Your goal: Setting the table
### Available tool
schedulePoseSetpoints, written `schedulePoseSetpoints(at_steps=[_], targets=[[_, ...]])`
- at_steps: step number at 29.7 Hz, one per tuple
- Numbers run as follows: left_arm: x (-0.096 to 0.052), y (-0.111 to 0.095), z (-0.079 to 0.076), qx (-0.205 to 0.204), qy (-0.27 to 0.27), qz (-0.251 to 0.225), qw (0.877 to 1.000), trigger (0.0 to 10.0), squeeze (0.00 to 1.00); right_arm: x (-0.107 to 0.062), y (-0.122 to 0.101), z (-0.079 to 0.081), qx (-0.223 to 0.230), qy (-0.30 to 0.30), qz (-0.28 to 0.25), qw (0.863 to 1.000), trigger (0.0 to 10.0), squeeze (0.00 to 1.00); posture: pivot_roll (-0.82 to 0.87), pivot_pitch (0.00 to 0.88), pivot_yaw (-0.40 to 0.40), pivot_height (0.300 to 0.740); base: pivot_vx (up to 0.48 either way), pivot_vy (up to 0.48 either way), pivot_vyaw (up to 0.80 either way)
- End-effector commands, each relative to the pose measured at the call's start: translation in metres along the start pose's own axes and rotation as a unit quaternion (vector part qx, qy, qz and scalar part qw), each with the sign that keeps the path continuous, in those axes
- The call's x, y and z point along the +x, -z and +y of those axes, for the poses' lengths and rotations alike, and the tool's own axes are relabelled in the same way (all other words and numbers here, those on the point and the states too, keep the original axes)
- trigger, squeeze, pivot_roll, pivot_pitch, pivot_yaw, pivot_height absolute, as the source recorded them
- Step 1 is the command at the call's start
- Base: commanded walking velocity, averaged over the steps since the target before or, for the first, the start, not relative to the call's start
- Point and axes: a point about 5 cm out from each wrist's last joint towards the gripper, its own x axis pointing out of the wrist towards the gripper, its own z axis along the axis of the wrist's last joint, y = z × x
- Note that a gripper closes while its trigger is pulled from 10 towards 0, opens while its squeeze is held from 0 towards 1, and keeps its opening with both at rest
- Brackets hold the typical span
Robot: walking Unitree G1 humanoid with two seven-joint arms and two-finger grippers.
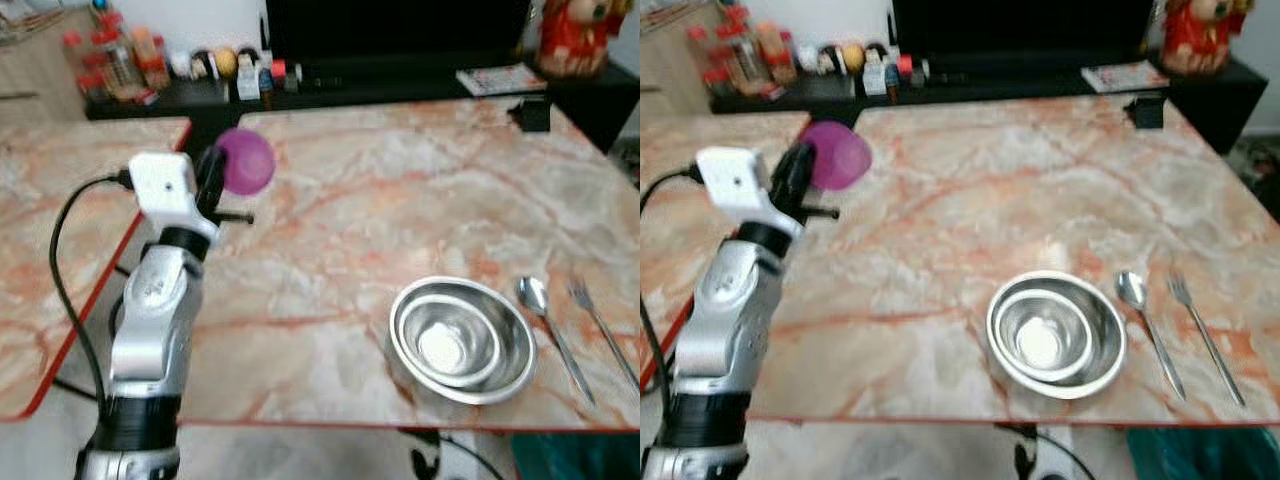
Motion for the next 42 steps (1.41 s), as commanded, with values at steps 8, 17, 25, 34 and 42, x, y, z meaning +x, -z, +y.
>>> schedulePoseSetpoints(at_steps=[8,17,25,34,42], targets=[[0.007,0.004,-0.005,-0.02,0.054,0.038,0.998,10.0,0.0,-0.003,0.01,-0.008,0.006,0.015,0.016,1.0,10.0,0.0,0.05,0.046,0.073,0.74,0.0,0.0,0.0],[0.02,0.022,-0.011,0.011,0.114,0.114,0.987,10.0,0.0,-0.002,0.009,-0.004,0.011,0.013,0.016,1.0,10.0,0.0,0.04,0.042,0.093,0.74,0.0,0.0,0.0],[0.033,0.048,-0.045,-0.02,0.222,0.207,0.953,10.0,0.0,-0.003,0.011,0.0,0.022,0.014,0.016,1.0,10.0,0.0,0.02,0.046,0.12,0.74,0.0,0.0,0.0],[0.04,0.083,-0.065,0.055,0.282,0.329,0.9,10.0,0.0,-0.006,0.021,-0.001,0.035,0.024,0.024,0.999,10.0,0.0,0.0,0.057,0.144,0.74,0.0,0.0,0.0],[0.049,0.085,-0.065,0.069,0.289,0.342,0.891,10.0,0.0,-0.006,0.022,-0.002,0.039,0.026,0.025,0.999,10.0,0.0,0.0,0.057,0.146,0.74,0.0,0.0,0.0]])
